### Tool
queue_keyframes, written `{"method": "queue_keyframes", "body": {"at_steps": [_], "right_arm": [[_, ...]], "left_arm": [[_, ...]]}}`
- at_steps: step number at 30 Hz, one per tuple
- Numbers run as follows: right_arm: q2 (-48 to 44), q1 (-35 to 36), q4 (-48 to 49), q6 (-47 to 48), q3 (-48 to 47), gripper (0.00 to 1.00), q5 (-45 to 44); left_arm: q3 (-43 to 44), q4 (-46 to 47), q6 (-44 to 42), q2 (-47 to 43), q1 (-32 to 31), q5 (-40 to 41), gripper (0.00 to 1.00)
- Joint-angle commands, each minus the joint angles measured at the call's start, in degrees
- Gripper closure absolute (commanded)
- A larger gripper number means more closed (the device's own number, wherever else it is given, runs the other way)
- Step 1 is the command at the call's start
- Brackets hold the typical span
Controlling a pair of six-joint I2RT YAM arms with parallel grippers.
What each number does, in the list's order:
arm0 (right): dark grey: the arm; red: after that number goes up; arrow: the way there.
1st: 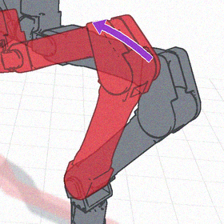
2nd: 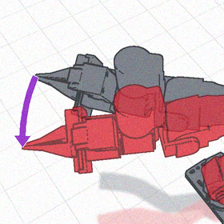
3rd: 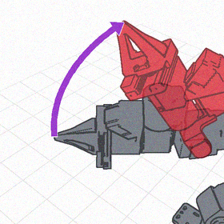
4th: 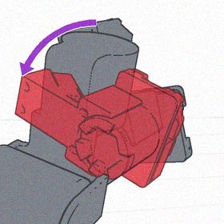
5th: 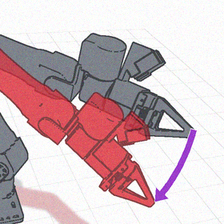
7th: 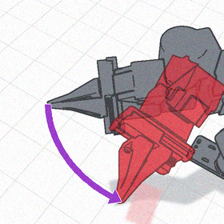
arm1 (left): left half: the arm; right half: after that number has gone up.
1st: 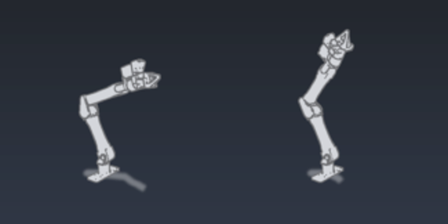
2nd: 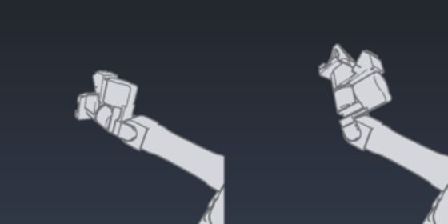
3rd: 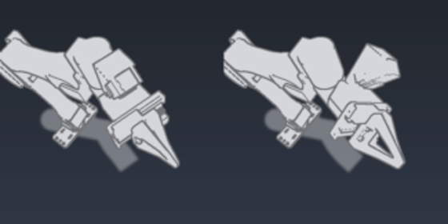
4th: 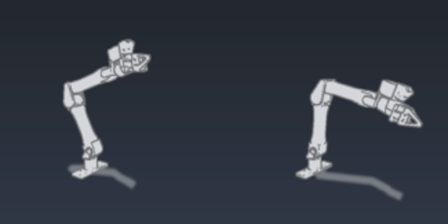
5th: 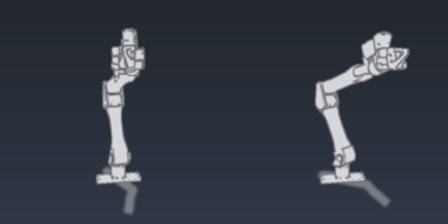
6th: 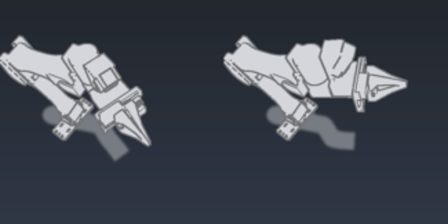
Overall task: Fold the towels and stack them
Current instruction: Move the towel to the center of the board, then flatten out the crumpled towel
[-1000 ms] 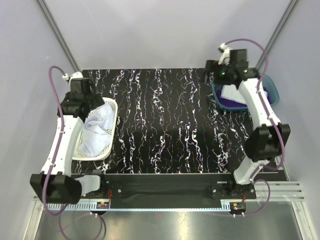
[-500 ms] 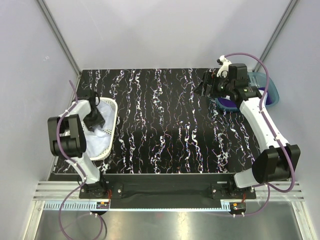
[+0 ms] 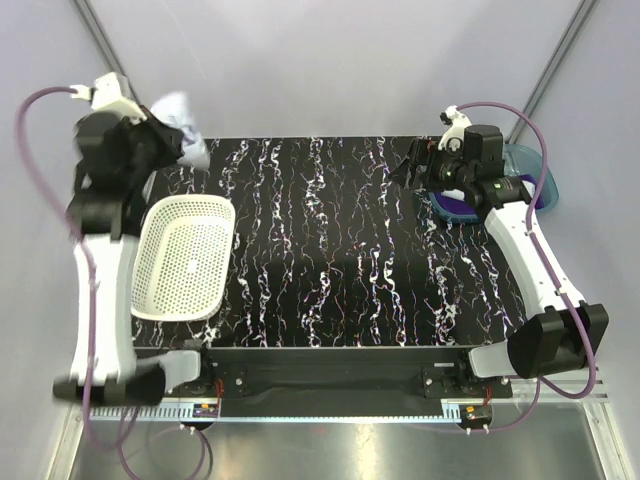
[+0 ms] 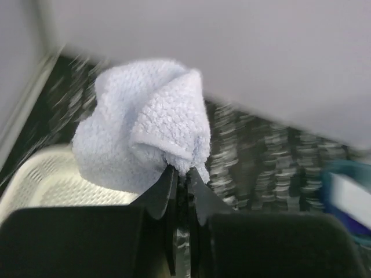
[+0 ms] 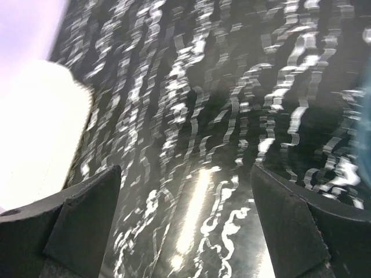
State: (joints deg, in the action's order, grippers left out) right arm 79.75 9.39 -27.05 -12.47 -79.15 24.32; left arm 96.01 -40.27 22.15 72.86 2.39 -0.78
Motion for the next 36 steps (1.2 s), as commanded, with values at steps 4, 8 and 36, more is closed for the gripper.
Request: {"method": "queue_keyframes", "body": {"at_steps": [4, 8, 36], "right_arm": [[-1.09, -0.16, -5.28, -3.35, -6.6, 0.0, -17.09], [-0.9, -0.07, -11.79, -4.49, -8.12, 0.0, -17.73], [-2.4, 20.23, 10.7, -12.4, 33.98, 0.4, -7.61]], "left_arm": [[-16.76, 17.55, 7.19, -11.25, -12.13, -25.91, 0.99], [-29.28, 22.86, 9.05, -10.64, -21.54, -23.32, 0.96], [-54.78, 25.66, 3.34, -16.61, -46.31, -0.63, 0.46]]}}
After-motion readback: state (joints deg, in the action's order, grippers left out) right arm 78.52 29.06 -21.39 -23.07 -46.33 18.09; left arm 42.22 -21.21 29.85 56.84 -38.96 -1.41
